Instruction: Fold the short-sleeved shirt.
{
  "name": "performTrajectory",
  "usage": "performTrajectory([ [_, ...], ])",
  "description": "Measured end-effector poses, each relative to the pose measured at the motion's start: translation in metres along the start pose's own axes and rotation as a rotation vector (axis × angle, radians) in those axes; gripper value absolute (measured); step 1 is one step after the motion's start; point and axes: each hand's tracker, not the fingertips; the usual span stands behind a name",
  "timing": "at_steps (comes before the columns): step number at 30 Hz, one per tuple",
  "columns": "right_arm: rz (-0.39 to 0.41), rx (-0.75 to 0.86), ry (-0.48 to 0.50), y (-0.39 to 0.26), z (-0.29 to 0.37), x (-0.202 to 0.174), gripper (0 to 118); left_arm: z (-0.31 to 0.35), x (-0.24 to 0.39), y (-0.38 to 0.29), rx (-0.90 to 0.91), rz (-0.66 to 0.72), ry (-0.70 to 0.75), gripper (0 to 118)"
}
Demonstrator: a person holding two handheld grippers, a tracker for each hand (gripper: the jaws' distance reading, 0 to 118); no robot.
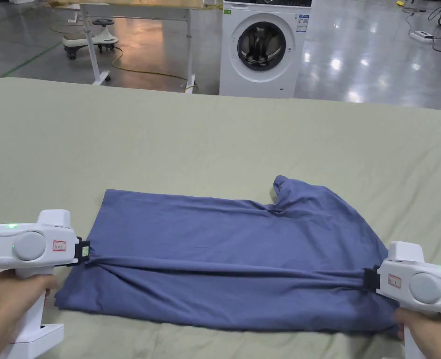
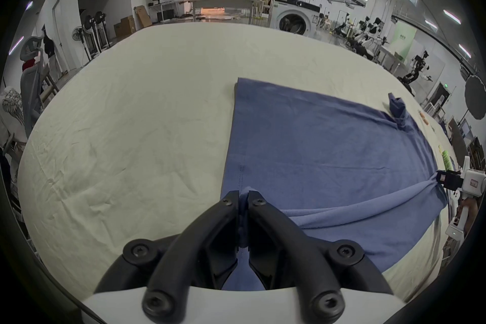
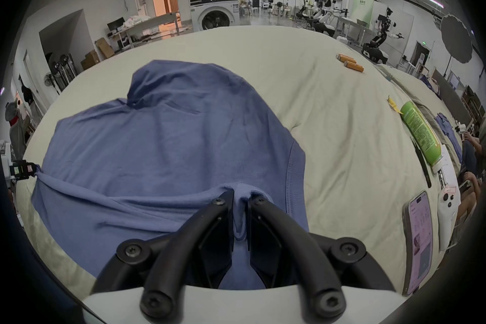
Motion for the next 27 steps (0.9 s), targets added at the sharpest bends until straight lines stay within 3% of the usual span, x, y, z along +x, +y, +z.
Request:
performTrajectory([
  [2,0.011,0.004,-0.007,-0.001,0.000,-0.002,11,-0.002,0.003,-0.003,-0.002,-0.004,-0.001,2],
  [4,0.018,0.026,-0.020,0.000,0.009,-0.005,26,0.004,0.005,-0.004,0.025,-0.023,-0.011,6],
  [5,0.024,0.053,-0.023,0.000,0.017,-0.007,39,0.009,0.008,-0.005,0.042,-0.033,-0.006,14],
  [6,0.037,0.092,-0.026,0.001,0.024,-0.009,60,0.015,0.012,-0.005,0.074,-0.043,-0.003,24],
  [8,0.068,0.174,-0.019,0.001,0.046,-0.019,79,0.031,0.014,-0.007,0.151,-0.052,-0.030,55],
  [13,0.111,0.389,-0.015,-0.011,0.095,-0.044,79,0.076,0.032,-0.024,0.337,-0.069,-0.084,58],
  [15,0.102,0.469,-0.007,-0.020,0.112,-0.054,73,0.093,0.042,-0.036,0.407,-0.084,-0.087,54],
  [19,0.101,0.528,-0.009,-0.039,0.136,-0.072,46,0.112,0.048,-0.062,0.464,-0.096,-0.076,29],
  [21,0.089,0.546,-0.004,-0.048,0.143,-0.076,3,0.113,0.044,-0.073,0.490,-0.084,-0.050,0],
  [27,0.088,0.568,-0.015,-0.068,0.160,-0.085,0,0.127,0.031,-0.095,0.494,-0.072,-0.021,0],
])
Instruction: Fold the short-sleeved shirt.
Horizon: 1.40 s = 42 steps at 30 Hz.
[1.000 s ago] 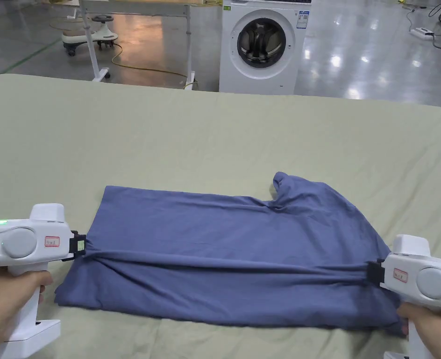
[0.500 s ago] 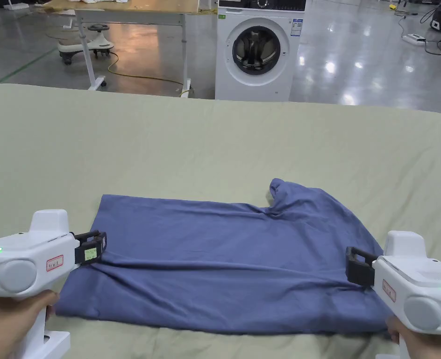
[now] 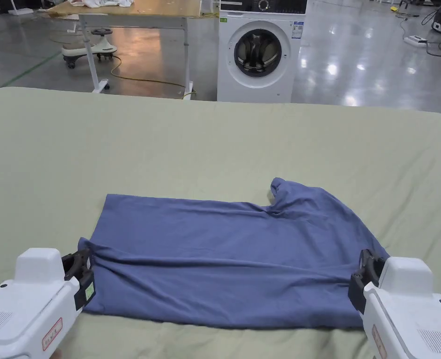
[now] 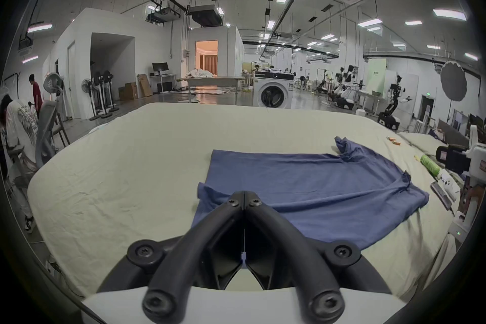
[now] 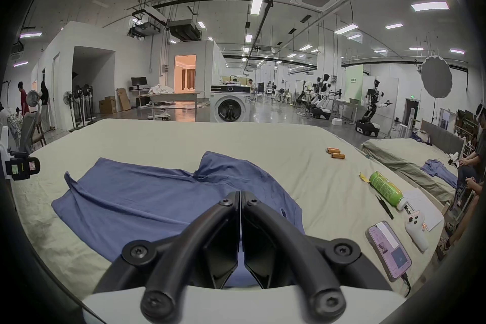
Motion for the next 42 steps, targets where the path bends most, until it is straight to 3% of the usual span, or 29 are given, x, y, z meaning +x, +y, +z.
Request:
performTrajectory([
  [5,-0.012,-0.005,0.004,-0.002,0.010,0.000,0,-0.011,-0.020,-0.001,-0.102,0.003,0.081,0],
  [11,-0.009,-0.021,-0.002,-0.007,0.011,0.003,0,-0.057,-0.042,0.002,-0.311,-0.019,0.055,0],
  [13,-0.008,-0.030,-0.010,-0.010,0.011,0.006,0,-0.073,-0.042,0.002,-0.367,-0.007,0.037,14],
  [15,-0.006,-0.042,-0.017,-0.013,0.011,0.009,0,-0.087,-0.048,0.003,-0.462,0.008,0.016,38],
  [18,-0.010,-0.053,-0.031,-0.018,0.013,0.017,0,-0.098,-0.041,0.001,-0.573,0.004,0.039,54],
  [22,-0.013,-0.076,-0.056,-0.025,0.014,0.027,0,-0.113,-0.032,-0.013,-0.704,-0.065,0.128,59],
  [24,-0.017,-0.089,-0.063,-0.029,0.014,0.031,0,-0.112,-0.028,-0.017,-0.674,-0.064,0.103,60],
  [27,-0.022,-0.103,-0.069,-0.032,0.013,0.036,0,-0.106,-0.021,-0.015,-0.667,-0.051,0.117,52],
  [29,-0.028,-0.115,-0.075,-0.035,0.010,0.041,0,-0.103,-0.017,-0.015,-0.658,-0.051,0.073,32],
  [31,-0.041,-0.138,-0.071,-0.035,0.004,0.047,0,-0.101,-0.008,-0.015,-0.658,-0.064,0.052,5],
  [35,-0.053,-0.202,-0.081,-0.034,-0.014,0.065,0,-0.093,-0.005,-0.016,-0.638,-0.089,0.046,1],
  [37,-0.038,-0.250,-0.082,-0.034,-0.027,0.078,10,-0.084,-0.011,-0.016,-0.618,-0.074,0.043,1],
  [38,-0.028,-0.289,-0.071,-0.034,-0.034,0.084,25,-0.079,-0.011,-0.015,-0.610,-0.076,0.043,1],
  [39,-0.028,-0.336,-0.052,-0.034,-0.043,0.090,51,-0.075,-0.013,-0.015,-0.599,-0.079,0.042,1],
  [40,-0.045,-0.367,-0.042,-0.036,-0.050,0.097,68,-0.070,-0.014,-0.014,-0.587,-0.076,0.041,1],
  [42,-0.055,-0.458,-0.002,-0.039,-0.066,0.105,74,-0.065,-0.023,-0.014,-0.571,-0.050,0.029,1],
])
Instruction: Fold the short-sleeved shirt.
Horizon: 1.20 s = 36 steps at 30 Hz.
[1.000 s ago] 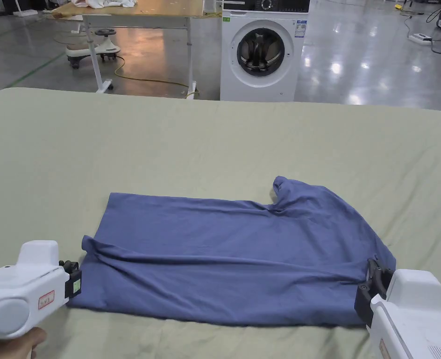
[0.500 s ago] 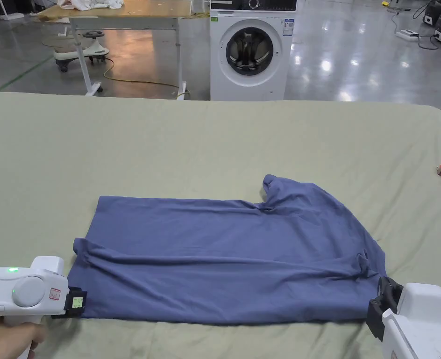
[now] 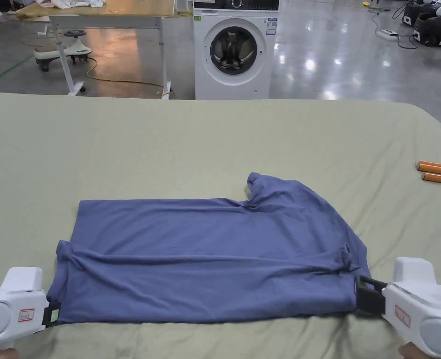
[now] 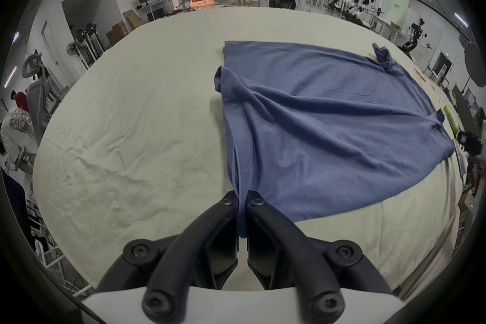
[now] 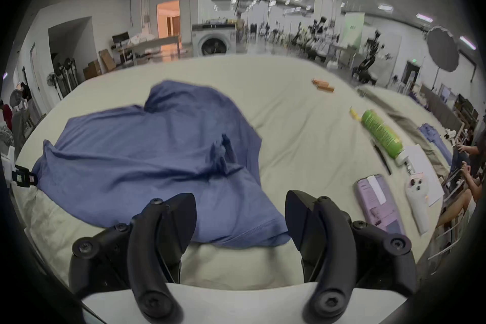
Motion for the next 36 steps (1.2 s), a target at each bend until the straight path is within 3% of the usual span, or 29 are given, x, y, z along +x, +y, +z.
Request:
performTrajectory([
  [4,0.000,-0.109,0.061,-0.003,-0.030,0.007,72,0.009,-0.004,-0.005,0.021,0.007,-0.018,1],
  [5,0.008,-0.140,0.070,-0.004,-0.037,0.006,65,0.010,-0.005,-0.006,0.026,0.010,-0.023,1],
  [7,-0.007,-0.173,0.099,-0.008,-0.047,0.004,34,0.009,-0.008,-0.007,0.029,0.021,-0.030,1],
  [12,0.028,-0.150,0.100,-0.008,-0.041,-0.008,13,0.008,-0.015,-0.008,0.035,0.039,-0.051,1],
  [17,0.020,-0.115,0.093,0.003,-0.014,-0.006,10,0.021,-0.021,-0.003,0.064,0.051,-0.072,1],
  [23,0.151,-0.069,0.036,0.022,0.040,-0.015,10,0.049,-0.027,0.000,0.094,0.055,-0.078,1],
  [32,0.163,-0.158,0.003,-0.033,0.085,-0.017,10,0.074,-0.042,-0.064,0.048,0.054,-0.110,1],
  [36,0.115,-0.231,0.016,-0.074,0.074,-0.017,10,0.058,-0.043,-0.097,-0.021,0.058,-0.083,1],
])
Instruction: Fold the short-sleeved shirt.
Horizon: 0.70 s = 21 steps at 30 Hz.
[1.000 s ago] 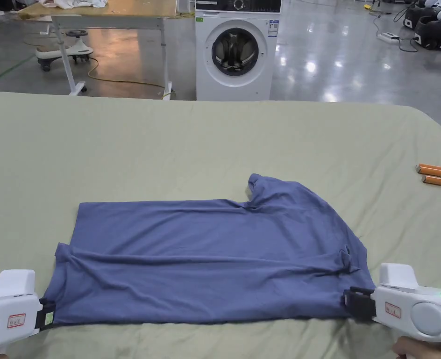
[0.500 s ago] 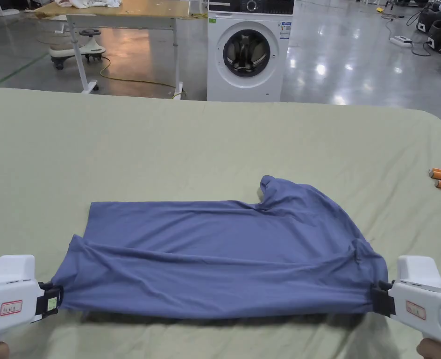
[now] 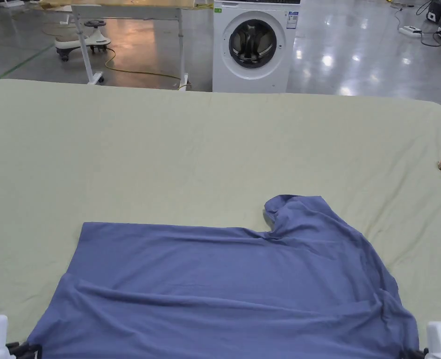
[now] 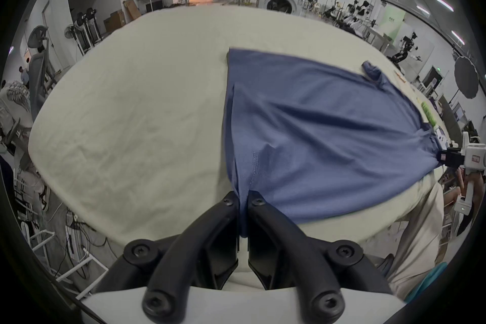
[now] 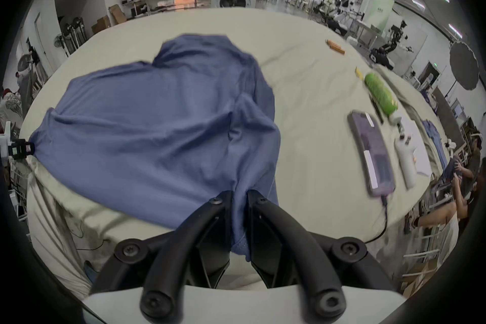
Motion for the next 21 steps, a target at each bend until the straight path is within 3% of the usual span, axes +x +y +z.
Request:
performTrajectory([
  [10,-0.039,0.003,-0.032,-0.016,-0.022,-0.007,14,-0.019,0.006,-0.003,-0.027,-0.025,0.035,1],
  [11,-0.044,0.006,-0.041,-0.014,-0.018,-0.008,20,-0.016,0.008,-0.003,-0.025,-0.023,0.037,1],
  [13,-0.046,0.025,-0.081,-0.008,-0.008,-0.011,50,-0.010,0.011,0.000,0.002,-0.006,0.040,7],
  [15,-0.045,0.093,-0.120,0.002,0.006,-0.014,85,-0.002,0.017,0.005,0.048,-0.011,0.052,26],
  [18,-0.029,0.238,-0.123,0.023,0.030,-0.024,90,0.010,0.028,0.019,0.164,-0.040,0.038,45],
  [21,-0.028,0.414,-0.121,0.043,0.042,-0.037,90,0.019,0.038,0.035,0.307,-0.052,0.018,45],
])
